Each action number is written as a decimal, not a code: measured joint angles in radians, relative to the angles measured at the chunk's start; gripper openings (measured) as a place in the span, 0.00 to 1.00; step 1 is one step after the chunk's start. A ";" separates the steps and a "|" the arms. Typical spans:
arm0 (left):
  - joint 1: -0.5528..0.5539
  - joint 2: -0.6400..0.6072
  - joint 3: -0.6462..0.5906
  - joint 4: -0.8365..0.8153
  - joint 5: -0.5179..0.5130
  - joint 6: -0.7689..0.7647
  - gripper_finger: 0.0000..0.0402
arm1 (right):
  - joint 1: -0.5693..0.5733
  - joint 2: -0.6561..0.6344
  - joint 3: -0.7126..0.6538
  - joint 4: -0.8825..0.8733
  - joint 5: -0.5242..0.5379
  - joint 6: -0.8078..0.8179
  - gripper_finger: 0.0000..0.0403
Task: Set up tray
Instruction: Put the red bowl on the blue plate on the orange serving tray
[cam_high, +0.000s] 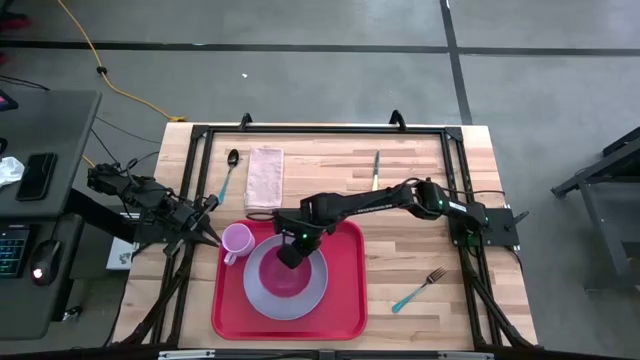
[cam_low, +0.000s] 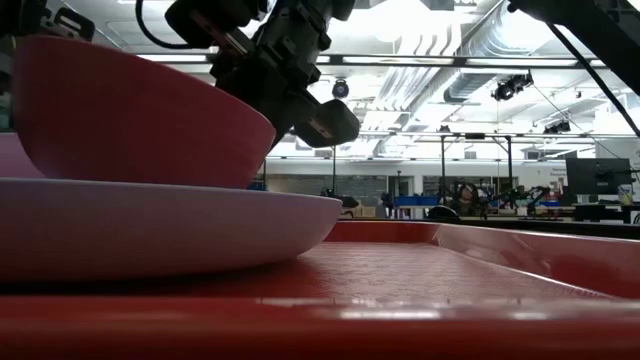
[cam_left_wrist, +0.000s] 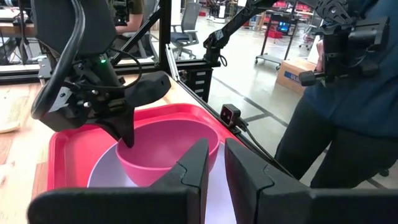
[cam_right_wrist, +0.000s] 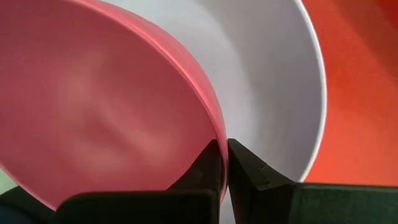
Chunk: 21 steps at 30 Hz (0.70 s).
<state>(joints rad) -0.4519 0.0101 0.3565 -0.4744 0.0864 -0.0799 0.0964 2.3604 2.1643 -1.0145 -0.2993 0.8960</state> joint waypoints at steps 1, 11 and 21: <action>0.000 0.000 0.000 0.000 0.000 0.000 0.21 | 0.000 0.000 0.000 0.000 0.000 0.000 0.00; 0.000 0.000 0.000 0.000 0.000 0.000 0.21 | 0.000 0.000 0.000 0.000 -0.004 -0.007 0.00; 0.000 0.000 0.000 0.001 0.000 0.000 0.21 | 0.000 0.000 0.000 0.001 -0.007 -0.008 0.07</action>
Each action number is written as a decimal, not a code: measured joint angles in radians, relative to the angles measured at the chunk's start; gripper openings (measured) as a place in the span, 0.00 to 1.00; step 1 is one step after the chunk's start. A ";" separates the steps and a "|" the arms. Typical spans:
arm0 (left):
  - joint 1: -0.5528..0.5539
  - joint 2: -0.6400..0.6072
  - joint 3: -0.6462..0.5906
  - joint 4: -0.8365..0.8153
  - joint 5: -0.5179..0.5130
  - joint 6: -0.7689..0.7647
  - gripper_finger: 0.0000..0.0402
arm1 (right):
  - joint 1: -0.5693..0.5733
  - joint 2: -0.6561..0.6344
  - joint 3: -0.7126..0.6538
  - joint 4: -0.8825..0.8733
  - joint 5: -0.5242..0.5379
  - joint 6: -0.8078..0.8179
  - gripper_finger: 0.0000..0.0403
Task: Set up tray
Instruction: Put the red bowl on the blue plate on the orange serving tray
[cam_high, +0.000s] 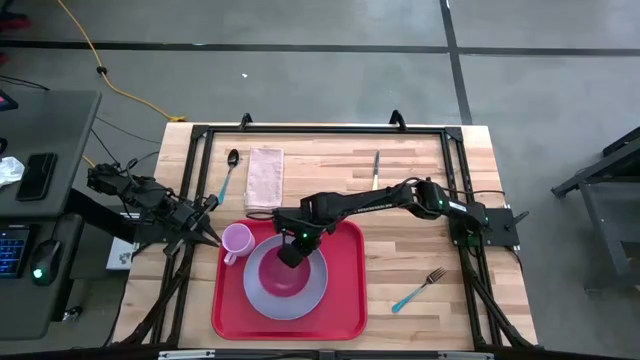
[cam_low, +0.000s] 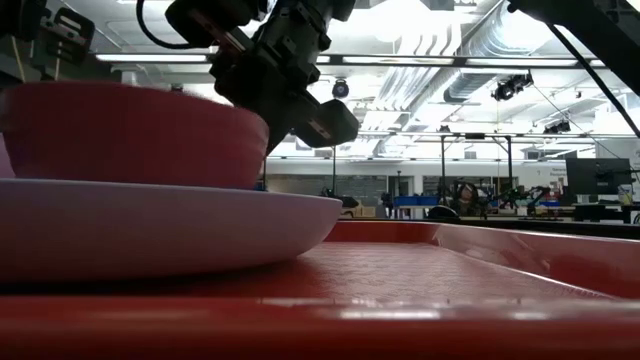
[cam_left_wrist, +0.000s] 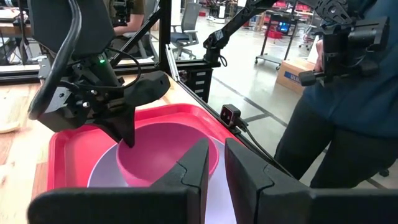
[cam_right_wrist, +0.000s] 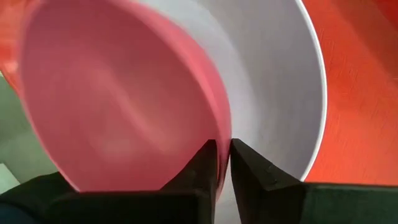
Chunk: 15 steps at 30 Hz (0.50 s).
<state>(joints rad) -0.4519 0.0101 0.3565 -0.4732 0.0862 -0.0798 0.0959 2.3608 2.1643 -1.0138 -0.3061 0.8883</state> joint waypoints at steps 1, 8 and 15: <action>0.000 0.000 0.000 0.000 0.000 0.000 0.21 | 0.000 0.000 0.000 -0.001 0.000 -0.003 0.07; 0.000 0.000 0.000 0.000 0.000 0.000 0.21 | -0.007 0.000 0.000 -0.001 0.003 -0.013 0.12; 0.000 0.000 0.000 0.000 0.000 0.000 0.21 | -0.021 0.000 0.000 -0.007 -0.042 -0.017 0.11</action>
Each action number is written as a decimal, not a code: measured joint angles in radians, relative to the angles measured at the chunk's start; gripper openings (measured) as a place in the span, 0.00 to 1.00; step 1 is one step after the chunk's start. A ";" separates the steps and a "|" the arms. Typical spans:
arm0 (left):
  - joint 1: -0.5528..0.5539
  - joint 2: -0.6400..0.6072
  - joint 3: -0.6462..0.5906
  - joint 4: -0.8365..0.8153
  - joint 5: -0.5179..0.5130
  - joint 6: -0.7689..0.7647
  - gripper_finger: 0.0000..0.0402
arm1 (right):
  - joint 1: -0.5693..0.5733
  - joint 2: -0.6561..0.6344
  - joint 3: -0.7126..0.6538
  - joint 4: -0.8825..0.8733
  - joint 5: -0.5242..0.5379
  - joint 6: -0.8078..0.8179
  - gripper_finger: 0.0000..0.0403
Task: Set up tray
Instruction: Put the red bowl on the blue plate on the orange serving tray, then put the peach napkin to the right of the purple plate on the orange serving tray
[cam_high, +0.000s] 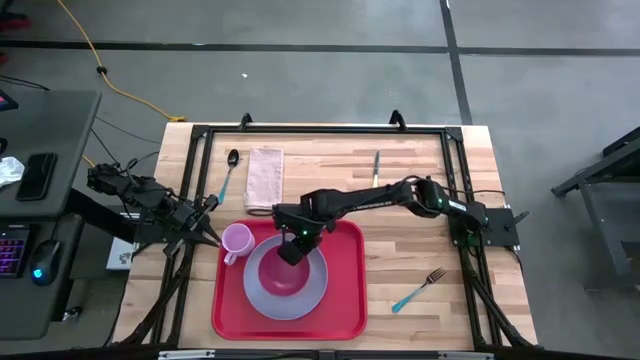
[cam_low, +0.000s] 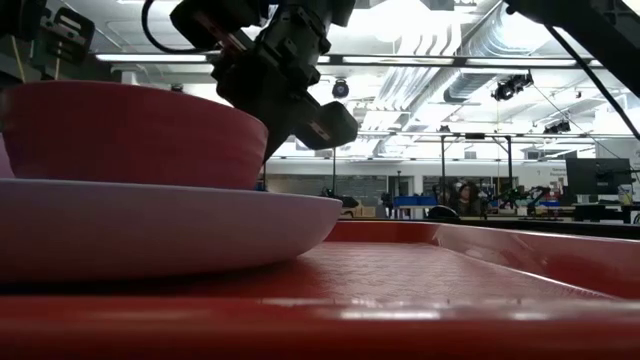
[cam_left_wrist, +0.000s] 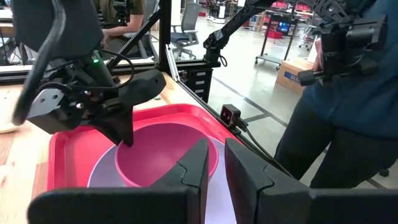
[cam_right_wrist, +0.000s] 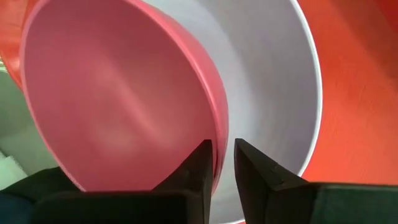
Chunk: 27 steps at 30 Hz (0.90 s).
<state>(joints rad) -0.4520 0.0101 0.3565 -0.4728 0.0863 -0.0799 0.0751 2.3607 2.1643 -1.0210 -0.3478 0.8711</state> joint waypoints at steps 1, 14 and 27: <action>0.000 0.000 0.000 0.000 0.000 0.000 0.21 | -0.003 0.000 0.000 0.000 -0.003 0.000 0.11; 0.000 0.000 0.000 0.000 0.000 0.000 0.21 | -0.018 -0.027 0.000 -0.003 -0.001 0.001 0.13; 0.000 0.000 0.000 0.008 0.000 0.000 0.21 | -0.020 -0.064 0.000 0.008 -0.002 -0.009 0.13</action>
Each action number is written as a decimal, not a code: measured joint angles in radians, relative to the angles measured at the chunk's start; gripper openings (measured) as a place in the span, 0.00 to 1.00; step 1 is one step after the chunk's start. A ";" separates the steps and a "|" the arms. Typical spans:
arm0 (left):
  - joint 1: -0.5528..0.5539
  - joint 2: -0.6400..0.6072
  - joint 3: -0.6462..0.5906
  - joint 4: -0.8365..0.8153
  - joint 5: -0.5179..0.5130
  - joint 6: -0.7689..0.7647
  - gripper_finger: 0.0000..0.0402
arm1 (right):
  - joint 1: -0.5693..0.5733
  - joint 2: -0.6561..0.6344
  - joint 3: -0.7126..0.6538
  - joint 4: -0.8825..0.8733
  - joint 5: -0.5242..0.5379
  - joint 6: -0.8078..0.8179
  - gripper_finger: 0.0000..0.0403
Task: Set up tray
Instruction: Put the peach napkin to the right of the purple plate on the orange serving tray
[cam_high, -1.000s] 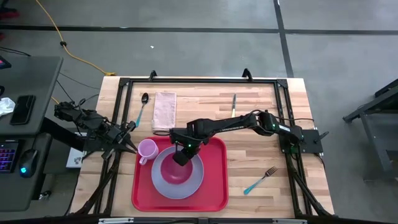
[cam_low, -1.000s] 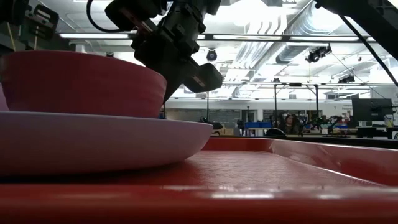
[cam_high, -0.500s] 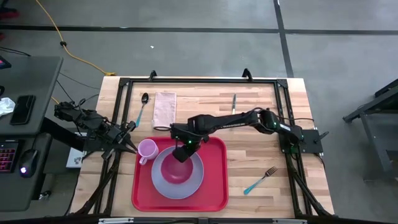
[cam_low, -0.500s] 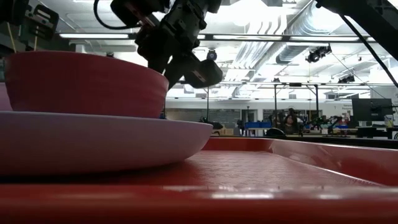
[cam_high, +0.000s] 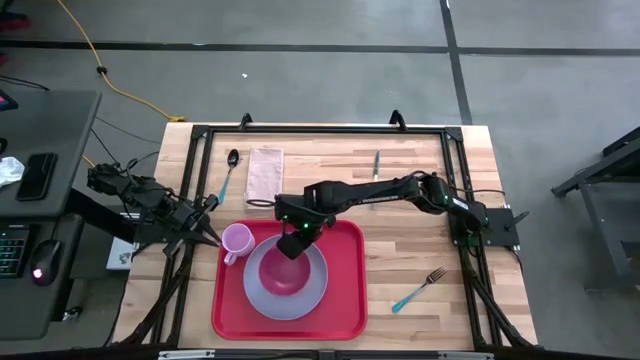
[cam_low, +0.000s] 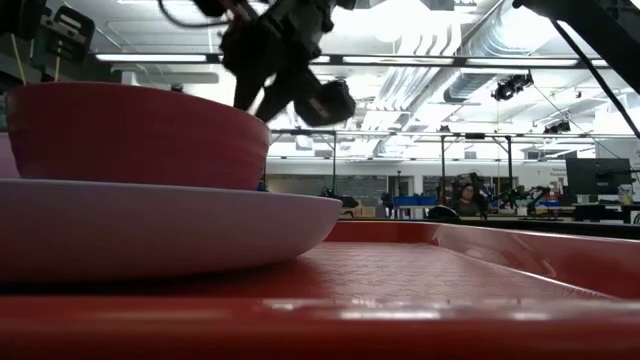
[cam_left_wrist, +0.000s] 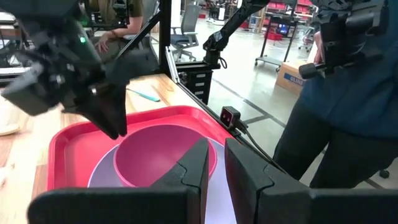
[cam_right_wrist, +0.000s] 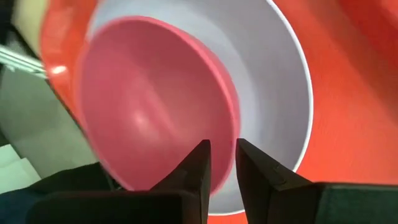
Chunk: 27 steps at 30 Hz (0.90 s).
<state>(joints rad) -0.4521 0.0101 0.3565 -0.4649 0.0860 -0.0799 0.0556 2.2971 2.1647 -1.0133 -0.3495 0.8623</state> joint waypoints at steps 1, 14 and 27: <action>0.000 0.000 0.000 0.001 0.000 0.000 0.21 | -0.001 -0.011 0.000 0.006 0.003 -0.004 0.13; 0.000 0.000 0.000 0.024 -0.026 -0.003 0.21 | -0.058 -0.148 0.000 -0.032 0.218 -0.105 0.13; 0.000 0.000 0.001 0.064 -0.098 -0.005 0.21 | -0.158 -0.175 0.000 -0.065 0.239 -0.279 0.13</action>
<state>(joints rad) -0.4519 0.0097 0.3573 -0.4006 -0.0125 -0.0851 -0.1025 2.1220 2.1651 -1.0786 -0.1103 0.5835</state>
